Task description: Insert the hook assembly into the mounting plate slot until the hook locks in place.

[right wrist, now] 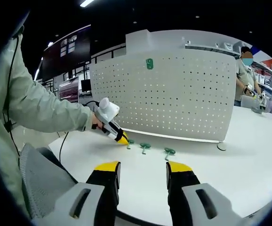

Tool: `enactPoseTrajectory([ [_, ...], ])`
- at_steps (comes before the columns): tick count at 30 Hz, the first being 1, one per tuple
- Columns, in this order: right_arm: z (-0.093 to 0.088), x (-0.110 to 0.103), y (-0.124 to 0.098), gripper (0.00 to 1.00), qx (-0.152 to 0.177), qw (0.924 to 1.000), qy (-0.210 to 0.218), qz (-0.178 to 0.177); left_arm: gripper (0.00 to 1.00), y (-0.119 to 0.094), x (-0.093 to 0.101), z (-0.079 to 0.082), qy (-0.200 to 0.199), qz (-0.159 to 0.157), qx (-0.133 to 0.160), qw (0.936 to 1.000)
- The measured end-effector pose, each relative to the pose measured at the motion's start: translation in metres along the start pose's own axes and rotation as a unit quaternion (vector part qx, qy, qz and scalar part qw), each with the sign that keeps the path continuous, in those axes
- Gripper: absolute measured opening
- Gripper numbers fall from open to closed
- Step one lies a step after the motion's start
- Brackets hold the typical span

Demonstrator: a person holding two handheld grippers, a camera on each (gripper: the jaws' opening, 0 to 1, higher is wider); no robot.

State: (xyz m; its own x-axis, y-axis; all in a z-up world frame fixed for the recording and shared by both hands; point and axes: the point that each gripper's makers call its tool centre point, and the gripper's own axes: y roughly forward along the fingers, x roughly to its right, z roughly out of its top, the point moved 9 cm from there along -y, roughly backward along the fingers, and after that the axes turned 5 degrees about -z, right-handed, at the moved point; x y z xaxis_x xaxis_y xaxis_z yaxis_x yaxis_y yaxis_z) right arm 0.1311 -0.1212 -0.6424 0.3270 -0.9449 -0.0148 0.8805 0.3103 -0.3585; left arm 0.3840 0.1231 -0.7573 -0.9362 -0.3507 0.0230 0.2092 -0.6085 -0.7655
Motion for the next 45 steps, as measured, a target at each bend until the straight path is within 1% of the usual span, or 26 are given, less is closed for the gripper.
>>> enactPoseTrajectory([
  [3,0.000,0.000,0.000,0.37,0.001,1.0000,0.001,0.000,0.04,0.002,0.002,0.001,-0.002,0.007,0.001,1.0000],
  [5,0.000,0.000,0.000,0.37,0.002,1.0000,0.001,0.000,0.04,0.002,0.003,0.001,-0.011,0.015,0.008,0.9998],
  [6,0.000,0.000,0.000,0.37,0.002,1.0000,0.000,0.000,0.03,0.002,0.004,0.000,-0.026,0.022,0.011,0.9994],
  [8,0.000,0.000,0.000,0.37,0.002,1.0000,-0.001,0.000,0.03,0.001,0.006,0.000,-0.034,0.020,0.011,0.9992],
  [9,0.000,0.000,-0.001,0.37,0.002,1.0000,0.000,0.000,0.03,0.001,0.007,-0.001,-0.036,0.024,0.010,0.9990],
  [13,0.000,-0.001,-0.001,0.37,0.004,1.0000,-0.002,0.000,0.03,0.000,0.012,-0.002,-0.030,0.046,0.006,0.9985],
  [16,0.000,-0.001,-0.001,0.37,0.004,1.0000,0.000,0.001,0.03,-0.001,0.015,-0.006,-0.022,0.059,0.009,0.9980],
  [17,0.000,-0.001,-0.001,0.37,0.005,1.0000,0.000,0.001,0.03,-0.003,0.016,-0.007,-0.025,0.066,0.013,0.9974],
  [21,0.000,-0.001,-0.001,0.37,0.005,1.0000,-0.002,0.002,0.03,-0.011,0.021,-0.010,-0.049,0.070,0.032,0.9958],
  [26,0.001,-0.002,-0.001,0.37,0.006,1.0000,-0.003,0.004,0.03,-0.022,0.030,-0.012,-0.059,0.079,0.050,0.9939],
  [32,0.000,-0.004,-0.002,0.37,0.007,0.9999,-0.014,0.007,0.03,-0.039,0.043,-0.008,-0.070,0.088,0.084,0.9901],
  [40,0.001,-0.004,-0.003,0.37,0.012,0.9998,-0.017,0.008,0.03,-0.055,0.056,-0.005,-0.076,0.099,0.109,0.9862],
  [45,0.001,-0.005,-0.004,0.37,0.016,0.9996,-0.020,0.009,0.03,-0.069,0.062,0.000,-0.084,0.115,0.136,0.9803],
])
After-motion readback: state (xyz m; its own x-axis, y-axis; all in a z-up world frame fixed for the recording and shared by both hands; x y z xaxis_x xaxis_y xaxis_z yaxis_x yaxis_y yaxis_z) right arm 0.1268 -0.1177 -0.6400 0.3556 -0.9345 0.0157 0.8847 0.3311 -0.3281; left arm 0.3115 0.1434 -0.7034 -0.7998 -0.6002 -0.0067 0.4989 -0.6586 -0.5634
